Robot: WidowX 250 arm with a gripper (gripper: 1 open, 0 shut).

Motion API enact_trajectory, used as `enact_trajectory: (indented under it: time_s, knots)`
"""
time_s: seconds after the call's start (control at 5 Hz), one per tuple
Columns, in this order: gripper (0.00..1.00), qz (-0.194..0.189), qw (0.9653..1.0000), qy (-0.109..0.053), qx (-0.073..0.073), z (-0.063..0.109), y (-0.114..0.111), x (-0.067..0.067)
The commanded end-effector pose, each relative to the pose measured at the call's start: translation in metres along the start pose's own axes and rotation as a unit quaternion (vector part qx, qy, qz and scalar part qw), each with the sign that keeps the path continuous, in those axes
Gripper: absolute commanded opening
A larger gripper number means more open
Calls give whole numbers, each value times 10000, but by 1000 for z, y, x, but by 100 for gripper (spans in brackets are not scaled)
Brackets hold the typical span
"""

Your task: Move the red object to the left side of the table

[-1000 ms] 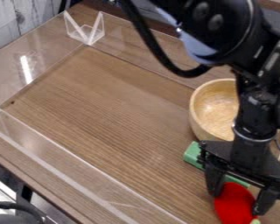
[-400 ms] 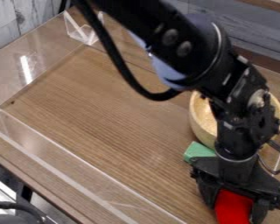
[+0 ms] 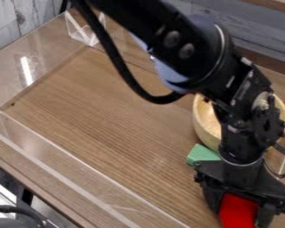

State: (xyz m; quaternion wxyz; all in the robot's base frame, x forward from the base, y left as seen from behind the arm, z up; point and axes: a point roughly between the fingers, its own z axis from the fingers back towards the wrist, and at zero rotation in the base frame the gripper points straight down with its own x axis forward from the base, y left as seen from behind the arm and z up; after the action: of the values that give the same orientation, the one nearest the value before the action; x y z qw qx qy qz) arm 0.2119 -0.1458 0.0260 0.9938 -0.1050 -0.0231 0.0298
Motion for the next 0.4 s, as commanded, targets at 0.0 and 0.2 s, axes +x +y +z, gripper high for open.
enact_trajectory:
  time_s: [0.0, 0.2]
  knots:
    - [100, -153, 9996, -180, -181, 1, -12, 9]
    - [100, -265, 9992, -202, -228, -4, -12, 9]
